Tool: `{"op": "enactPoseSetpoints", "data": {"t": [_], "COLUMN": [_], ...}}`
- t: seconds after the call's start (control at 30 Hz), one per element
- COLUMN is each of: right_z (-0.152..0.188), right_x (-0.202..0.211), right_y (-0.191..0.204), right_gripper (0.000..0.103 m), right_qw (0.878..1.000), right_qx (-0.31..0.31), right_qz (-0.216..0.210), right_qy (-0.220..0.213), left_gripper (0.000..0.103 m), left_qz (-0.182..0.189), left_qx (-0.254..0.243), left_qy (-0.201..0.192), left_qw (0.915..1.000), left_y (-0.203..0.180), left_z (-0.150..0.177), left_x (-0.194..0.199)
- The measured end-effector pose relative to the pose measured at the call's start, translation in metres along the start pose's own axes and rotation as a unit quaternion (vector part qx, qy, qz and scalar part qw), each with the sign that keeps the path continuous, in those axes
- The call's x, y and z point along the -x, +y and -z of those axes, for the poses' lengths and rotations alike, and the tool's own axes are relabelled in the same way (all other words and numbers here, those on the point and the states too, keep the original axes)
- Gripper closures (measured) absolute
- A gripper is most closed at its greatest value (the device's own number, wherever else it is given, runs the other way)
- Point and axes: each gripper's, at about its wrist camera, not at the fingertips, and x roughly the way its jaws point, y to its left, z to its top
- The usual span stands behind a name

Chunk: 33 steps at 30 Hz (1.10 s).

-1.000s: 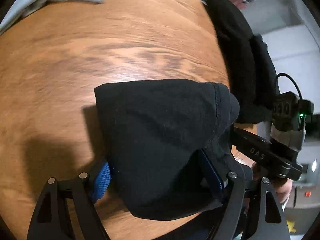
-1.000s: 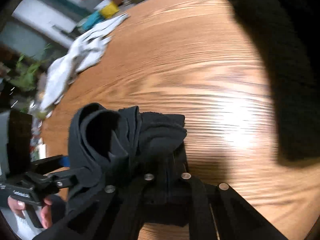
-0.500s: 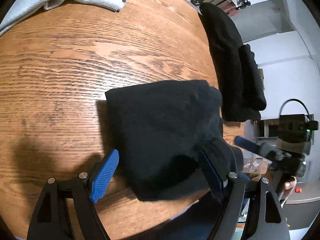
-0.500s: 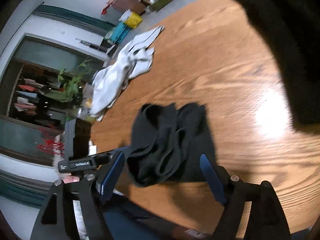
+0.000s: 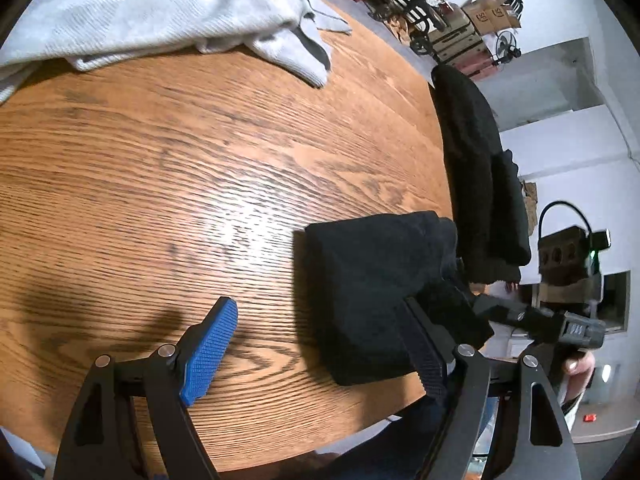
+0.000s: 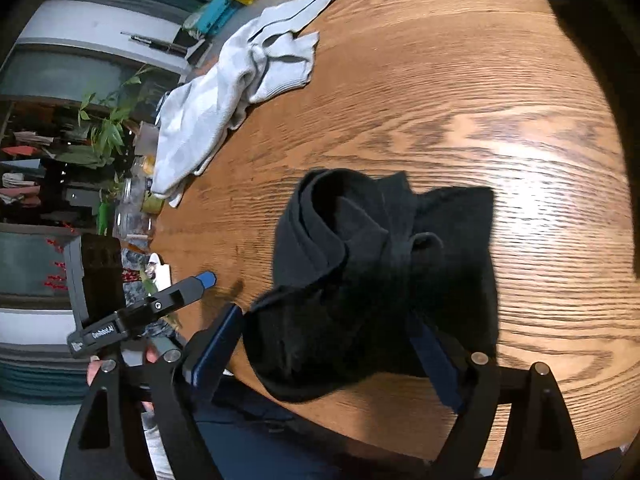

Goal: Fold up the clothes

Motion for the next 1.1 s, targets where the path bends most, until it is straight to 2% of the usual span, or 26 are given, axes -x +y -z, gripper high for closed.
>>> {"op": "enactPoseSetpoints", "data": {"t": [0.13, 0.2, 0.3, 0.43, 0.47, 0.5, 0.57, 0.63, 0.73, 0.87, 0.93, 1.03, 1.1], "right_z": [-0.006, -0.01, -0.018, -0.027, -0.028, -0.026, -0.021, -0.01, 0.01, 0.032, 0.042, 0.056, 0.06], "right_x": [0.0, -0.005, -0.019, -0.039, -0.042, -0.04, -0.034, -0.018, 0.012, 0.036, 0.044, 0.05, 0.056], "right_y": [0.002, 0.002, 0.009, 0.018, 0.019, 0.024, 0.037, 0.052, 0.058, 0.021, 0.0, -0.035, -0.046], "right_gripper": [0.014, 0.008, 0.008, 0.009, 0.025, 0.058, 0.073, 0.078, 0.079, 0.079, 0.079, 0.08, 0.08], "right_qw": [1.0, 1.0, 0.999, 0.997, 0.996, 0.994, 0.989, 0.986, 0.986, 0.991, 0.991, 0.991, 0.989], "right_qx": [-0.013, -0.018, -0.011, 0.008, 0.013, 0.027, 0.064, 0.099, 0.118, 0.091, 0.077, 0.059, 0.069], "right_qz": [-0.002, 0.005, 0.018, 0.065, 0.083, 0.099, 0.13, 0.137, 0.114, 0.039, 0.006, -0.024, -0.031], "right_qy": [0.011, 0.018, 0.031, 0.04, 0.039, 0.033, 0.016, -0.007, -0.043, -0.091, -0.11, -0.122, -0.124], "left_gripper": [0.022, 0.022, 0.022, 0.022, 0.022, 0.022, 0.022, 0.022, 0.022, 0.022, 0.022, 0.022, 0.022], "left_qz": [-0.004, -0.005, -0.007, -0.015, -0.017, -0.018, -0.01, 0.001, 0.006, -0.01, -0.022, -0.01, 0.022], "left_qx": [-0.004, -0.015, -0.038, -0.061, -0.062, -0.062, -0.054, -0.043, -0.039, -0.054, -0.086, -0.174, -0.245], "left_qy": [0.016, 0.033, 0.053, 0.066, 0.066, 0.064, 0.05, 0.03, 0.009, 0.004, 0.008, -0.006, -0.024], "left_qw": [0.9999, 0.9993, 0.9979, 0.9958, 0.9957, 0.9958, 0.9973, 0.9986, 0.9992, 0.9985, 0.996, 0.9846, 0.9691], "left_y": [0.001, -0.004, -0.013, -0.023, -0.023, -0.024, -0.022, -0.021, -0.021, -0.032, -0.044, -0.069, -0.082], "left_z": [0.005, 0.01, 0.018, 0.023, 0.023, 0.023, 0.02, 0.016, 0.012, 0.01, 0.006, -0.011, -0.023], "left_x": [-0.009, -0.019, -0.029, -0.038, -0.038, -0.037, -0.031, -0.022, -0.014, -0.021, -0.027, -0.032, -0.031]}}
